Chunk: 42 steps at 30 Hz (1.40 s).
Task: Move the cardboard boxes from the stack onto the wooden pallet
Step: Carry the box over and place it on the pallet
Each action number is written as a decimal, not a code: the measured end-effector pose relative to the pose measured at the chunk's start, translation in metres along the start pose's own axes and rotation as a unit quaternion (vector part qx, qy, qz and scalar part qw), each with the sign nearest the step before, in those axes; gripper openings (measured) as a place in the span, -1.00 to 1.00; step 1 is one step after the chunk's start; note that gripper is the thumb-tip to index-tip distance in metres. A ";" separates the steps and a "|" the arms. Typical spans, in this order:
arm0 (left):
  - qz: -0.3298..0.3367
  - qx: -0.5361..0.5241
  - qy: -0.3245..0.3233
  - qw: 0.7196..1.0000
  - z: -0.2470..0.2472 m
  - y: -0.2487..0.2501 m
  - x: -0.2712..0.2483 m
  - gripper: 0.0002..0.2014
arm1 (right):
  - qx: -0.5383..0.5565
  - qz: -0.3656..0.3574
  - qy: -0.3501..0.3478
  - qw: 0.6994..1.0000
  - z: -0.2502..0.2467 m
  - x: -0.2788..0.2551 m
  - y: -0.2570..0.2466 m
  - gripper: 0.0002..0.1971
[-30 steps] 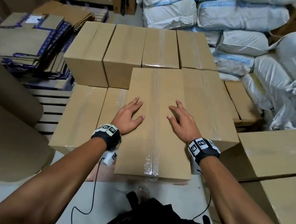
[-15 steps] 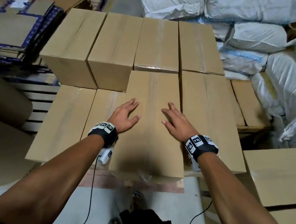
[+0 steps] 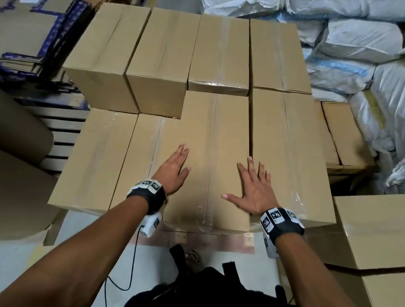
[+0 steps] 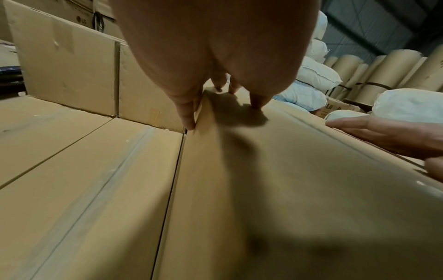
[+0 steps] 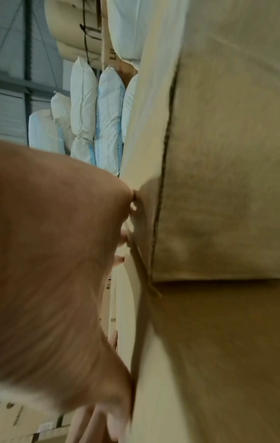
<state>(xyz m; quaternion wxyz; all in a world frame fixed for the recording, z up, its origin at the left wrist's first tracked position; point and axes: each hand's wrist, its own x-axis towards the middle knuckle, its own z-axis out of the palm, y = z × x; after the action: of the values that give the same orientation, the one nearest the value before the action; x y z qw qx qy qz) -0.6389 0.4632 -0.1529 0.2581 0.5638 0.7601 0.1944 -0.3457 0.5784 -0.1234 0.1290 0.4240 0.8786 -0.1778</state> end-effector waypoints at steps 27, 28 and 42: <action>0.021 0.022 0.008 1.000 0.014 0.018 -0.025 -0.38 | 0.018 -0.097 -0.042 0.994 -0.002 -0.032 0.010 0.38; 0.020 0.023 0.006 1.000 0.012 0.018 -0.021 -0.38 | 0.021 -0.095 -0.037 0.995 -0.003 -0.031 0.011 0.35; -0.022 0.068 -0.001 0.997 0.011 0.020 -0.003 -0.38 | -0.008 -0.097 -0.037 0.995 -0.003 -0.026 0.008 0.14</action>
<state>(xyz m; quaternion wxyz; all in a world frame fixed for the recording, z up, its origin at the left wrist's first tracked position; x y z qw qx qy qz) -0.6163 0.4659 -0.1495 0.2245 0.5636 0.7833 0.1360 -0.3235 0.5662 -0.1119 0.1469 0.3289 0.9116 -0.1982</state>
